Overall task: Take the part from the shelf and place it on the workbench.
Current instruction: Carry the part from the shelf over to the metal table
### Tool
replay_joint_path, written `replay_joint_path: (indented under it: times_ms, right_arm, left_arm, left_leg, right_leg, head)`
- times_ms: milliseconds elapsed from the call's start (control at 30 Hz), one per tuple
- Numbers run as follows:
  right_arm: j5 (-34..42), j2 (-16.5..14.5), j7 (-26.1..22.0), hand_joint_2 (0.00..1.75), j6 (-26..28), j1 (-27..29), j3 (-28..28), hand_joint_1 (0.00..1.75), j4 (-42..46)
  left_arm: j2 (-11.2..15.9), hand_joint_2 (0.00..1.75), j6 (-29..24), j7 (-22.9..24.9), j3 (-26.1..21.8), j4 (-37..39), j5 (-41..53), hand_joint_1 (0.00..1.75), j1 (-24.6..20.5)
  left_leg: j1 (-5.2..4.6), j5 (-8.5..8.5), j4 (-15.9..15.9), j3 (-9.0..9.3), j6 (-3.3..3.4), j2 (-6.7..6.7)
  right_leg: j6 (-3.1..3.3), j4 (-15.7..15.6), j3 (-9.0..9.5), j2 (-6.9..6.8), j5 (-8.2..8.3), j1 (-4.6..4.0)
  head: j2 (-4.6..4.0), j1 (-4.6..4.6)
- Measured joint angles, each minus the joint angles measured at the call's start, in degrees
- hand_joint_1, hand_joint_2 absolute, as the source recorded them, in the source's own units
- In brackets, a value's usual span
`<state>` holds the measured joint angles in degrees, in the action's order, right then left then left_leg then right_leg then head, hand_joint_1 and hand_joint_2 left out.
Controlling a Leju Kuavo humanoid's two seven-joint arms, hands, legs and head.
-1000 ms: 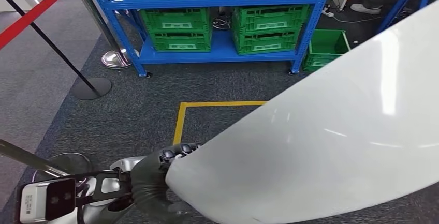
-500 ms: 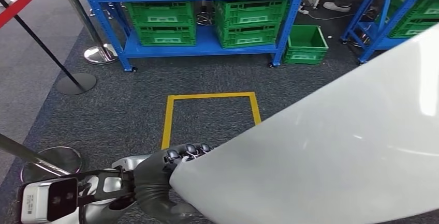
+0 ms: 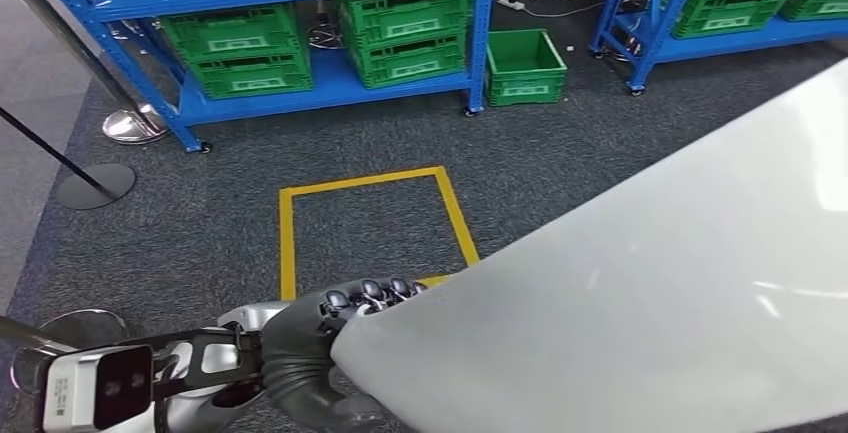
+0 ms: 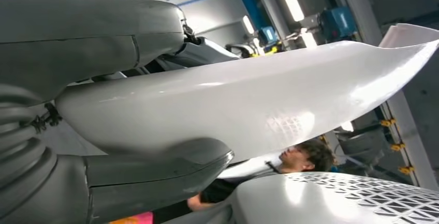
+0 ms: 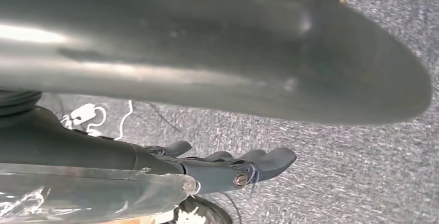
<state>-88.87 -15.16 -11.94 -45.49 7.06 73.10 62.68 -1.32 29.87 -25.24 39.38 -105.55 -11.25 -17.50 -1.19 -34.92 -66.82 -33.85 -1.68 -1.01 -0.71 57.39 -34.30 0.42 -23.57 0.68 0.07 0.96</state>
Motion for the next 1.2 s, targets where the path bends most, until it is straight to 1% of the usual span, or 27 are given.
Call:
replay_joint_path:
  times_ms: [33,67,100,133,200,267,300,333,400,433,500,533,567,600,667,733,767,833,900,933,1000,1033,1067,1100,1133,1167,1200]
  right_arm:
    - [0.0,0.0,-0.3,0.00,0.1,-0.1,0.3,0.00,0.1]
    - [0.0,0.0,-0.5,0.00,0.1,-0.2,0.6,0.00,0.2]
    - [0.0,-0.1,-0.7,0.00,0.1,-0.2,0.8,0.00,0.3]
    - [0.0,-0.1,-0.9,0.00,0.2,-0.2,1.1,0.00,0.5]
    - [0.0,-0.2,-1.1,0.00,0.1,-0.4,1.4,0.00,0.8]
    - [0.0,-0.3,-1.3,0.00,0.1,-0.6,1.6,0.00,1.1]
    - [0.0,-0.4,-1.3,0.00,0.1,-0.6,1.8,0.00,1.3]
    - [0.0,-0.4,-1.4,0.00,0.1,-0.5,2.0,0.00,1.4]
    - [0.0,-0.6,-1.4,0.00,0.0,-0.4,2.5,0.00,1.7]
    - [0.0,-0.6,-1.5,0.00,0.0,-0.4,2.7,0.00,1.8]
    - [0.0,-0.7,-1.5,0.00,-0.1,-0.7,2.9,0.00,1.9]
    - [0.0,-0.8,-1.5,0.00,-0.1,-0.8,2.9,0.00,2.0]
    - [0.0,-0.8,-1.5,0.00,-0.1,-0.8,3.0,0.00,2.0]
    - [0.0,-0.8,-1.5,0.00,-0.1,-0.8,3.0,0.00,2.0]
    - [0.0,-0.8,-1.5,0.00,-0.1,-0.7,3.1,0.00,2.0]
    - [0.0,-0.9,-1.5,0.00,-0.1,-0.8,3.2,0.00,2.1]
    - [0.0,-0.9,-1.5,0.00,-0.1,-0.8,3.3,0.00,2.1]
    - [0.0,-1.0,-1.6,0.00,-0.2,-0.8,3.5,0.00,2.1]
    - [0.0,-1.1,-1.7,0.00,-0.3,-0.9,3.9,0.00,2.2]
    - [0.0,-1.1,-1.9,0.00,-0.5,-1.0,4.1,0.00,2.2]
    - [0.0,-1.2,-2.2,0.00,-1.5,-1.6,5.0,0.00,2.2]
    - [0.0,-1.2,-2.4,0.00,-2.1,-1.9,5.5,0.00,2.2]
    - [0.0,-1.2,-2.5,0.00,-2.6,-2.1,6.2,0.00,2.2]
    - [0.0,-1.3,-2.6,0.00,-3.0,-2.3,7.0,0.00,2.1]
    - [0.0,-1.4,-2.5,0.00,-3.1,-2.5,7.8,0.00,2.0]
    - [0.1,-1.4,-2.2,0.00,-3.2,-2.9,8.7,0.00,2.0]
    - [0.4,-1.6,-1.7,0.00,-3.2,-3.5,9.6,0.00,1.9]
  left_arm:
    - [0.1,1.75,-0.1,0.0,0.0,0.0,0.0,1.75,0.1]
    - [0.1,1.75,-0.1,0.0,0.0,0.0,0.0,1.75,0.2]
    - [0.2,1.75,-0.2,0.0,0.0,0.0,0.0,1.75,0.2]
    - [0.2,1.75,-0.3,0.0,0.0,0.0,0.1,1.75,0.2]
    - [0.2,1.75,-0.4,0.1,0.0,-0.2,0.1,1.75,0.2]
    - [0.1,1.75,-0.5,0.1,0.1,-0.4,0.1,1.75,0.2]
    - [0.1,1.75,-0.5,0.1,0.1,-0.4,0.1,1.75,0.2]
    - [0.1,1.75,-0.6,0.1,0.1,-0.5,0.1,1.75,0.2]
    - [0.1,1.75,-0.6,0.1,0.1,-0.5,0.1,1.75,0.2]
    - [0.1,1.75,-0.7,0.1,0.1,-0.5,0.1,1.75,0.2]
    - [0.1,1.75,-0.8,0.2,0.1,-0.5,0.1,1.75,0.4]
    - [0.1,1.75,-0.8,0.2,0.1,-0.5,0.1,1.75,0.5]
    - [0.1,1.75,-0.8,0.3,0.1,-0.5,0.1,1.75,0.6]
    - [0.1,1.75,-0.8,0.3,0.2,-0.5,0.2,1.75,0.7]
    - [0.1,1.75,-0.8,0.3,0.2,-0.5,0.2,1.75,0.7]
    - [0.1,1.75,-0.9,0.3,0.2,-0.6,0.2,1.75,0.7]
    - [0.1,1.75,-0.9,0.3,0.2,-0.6,0.2,1.75,0.6]
    - [0.1,1.75,-1.0,0.3,0.2,-0.7,0.2,1.75,0.6]
    - [0.1,1.75,-1.2,0.3,0.2,-0.7,0.2,1.75,0.5]
    - [0.1,1.75,-1.2,0.3,0.1,-0.7,0.1,1.75,0.5]
    - [0.3,1.75,-1.3,0.3,0.1,-0.7,-0.1,1.75,0.5]
    - [0.5,1.75,-1.3,0.4,0.1,-0.7,-0.3,1.75,0.6]
    - [0.6,1.75,-1.3,0.5,0.2,-0.7,-0.6,1.75,0.7]
    - [0.8,1.75,-1.3,0.7,0.2,-0.7,-0.8,1.75,0.7]
    - [0.9,1.75,-1.3,0.8,0.2,-0.7,-1.0,1.75,0.7]
    - [1.0,1.75,-1.3,1.0,0.2,-0.7,-1.1,1.75,0.7]
    - [1.1,1.75,-1.4,1.2,0.3,-0.7,-1.1,1.75,0.7]
  left_leg:
    - [0.07,-1.34,-3.6,-1.76,-0.05,0.13]
    - [0.10,-1.56,-5.4,-2.73,-0.01,0.17]
    - [0.11,-0.54,-5.0,-2.57,0.11,0.23]
    - [0.12,1.40,-2.3,-1.26,0.32,0.54]
    - [0.19,5.45,5.9,2.86,1.02,2.81]
    - [0.34,6.91,10.8,5.08,1.41,4.85]
    - [0.32,6.91,11.4,5.17,1.53,5.07]
    - [0.40,7.12,11.5,5.04,1.68,4.57]
    - [0.53,7.68,11.7,4.98,2.32,3.49]
    - [0.66,7.94,11.9,4.92,2.60,2.82]
    - [0.65,8.12,11.8,4.73,2.86,1.45]
    - [0.63,8.16,11.8,4.62,2.85,0.68]
    - [0.63,8.20,11.8,4.55,2.83,-0.08]
    - [0.64,8.21,11.8,4.51,2.77,-0.78]
    - [0.70,8.08,11.6,4.56,2.50,-1.97]
    - [0.40,7.77,11.3,4.55,1.92,-2.86]
    - [0.21,7.67,11.2,4.52,1.64,-3.20]
    - [0.03,7.66,11.1,4.49,1.17,-3.82]
    - [0.19,6.79,10.4,4.19,0.50,-3.12]
    - [0.29,5.45,8.6,3.40,0.16,-2.20]
    - [0.44,1.60,1.7,0.08,-0.26,-0.33]
    - [0.49,0.03,-2.2,-1.86,-0.30,0.00]
    - [0.50,-0.52,-4.7,-3.23,-0.26,0.11]
    - [0.50,0.03,-5.4,-3.71,-0.16,0.17]
    - [0.51,1.64,-3.8,-3.09,0.01,0.31]
    - [0.53,3.87,-0.6,-1.58,0.22,0.83]
    - [0.61,5.84,3.2,0.20,0.44,2.16]
  right_leg:
    - [0.03,0.0,-0.42,0.58,0.28,-0.01]
    - [0.00,0.0,-0.78,1.18,0.57,-0.01]
    - [-0.07,0.0,-1.09,1.79,0.84,-0.02]
    - [-0.17,0.0,-1.32,2.43,1.11,-0.02]
    - [-0.51,0.1,-1.78,3.74,1.65,-0.10]
    - [-1.01,0.3,-2.42,4.78,2.21,-0.17]
    - [-1.35,0.3,-2.72,5.26,2.51,-0.13]
    - [-1.71,0.1,-3.00,5.73,2.83,0.01]
    - [-2.35,1.2,-3.83,4.85,2.07,0.03]
    - [-2.61,3.3,-4.78,3.69,0.63,-0.04]
    - [-3.08,10.6,-7.67,1.19,-3.67,-0.07]
    - [-3.29,14.2,-9.00,0.62,-5.32,-0.01]
    - [-3.47,16.3,-9.53,0.27,-6.07,0.03]
    - [-3.58,16.2,-8.92,0.00,-5.78,0.09]
    - [-3.75,9.8,-4.47,-1.06,-3.00,0.20]
    - [-3.36,2.9,-0.29,-2.48,-1.11,0.11]
    - [-2.94,1.3,0.53,-2.78,-0.85,0.05]
    - [-1.87,1.0,0.29,-2.02,-0.85,-0.03]
    - [-1.17,1.0,0.01,-1.20,-0.69,0.09]
    - [-0.85,1.0,-0.11,-0.74,-0.55,0.21]
    - [-0.43,1.0,-0.53,0.26,-0.30,0.31]
    - [-0.32,1.0,-0.75,0.81,-0.19,0.30]
    - [-0.29,1.0,-0.93,1.40,-0.08,0.30]
    - [-0.32,1.0,-1.05,2.00,0.03,0.30]
    - [-0.42,1.0,-1.11,2.65,0.14,0.31]
    - [-0.57,1.0,-1.14,3.36,0.27,0.34]
    - [-0.78,1.0,-1.23,4.04,0.41,0.35]
  head:
    - [0.00,0.00]
    - [0.00,0.00]
    - [0.00,-0.01]
    - [0.00,0.00]
    - [0.00,0.01]
    - [0.00,0.04]
    - [0.00,0.07]
    - [0.00,0.06]
    - [0.00,0.23]
    - [0.00,0.44]
    - [0.00,0.89]
    - [0.00,0.93]
    - [0.00,0.93]
    - [0.00,0.94]
    - [0.00,0.94]
    - [0.00,0.97]
    - [0.00,0.92]
    - [0.00,0.81]
    - [0.00,0.75]
    - [0.00,0.68]
    - [0.00,0.52]
    - [0.00,0.51]
    - [0.00,0.50]
    - [0.00,0.51]
    - [0.00,0.51]
    - [0.00,0.51]
    - [0.00,0.51]
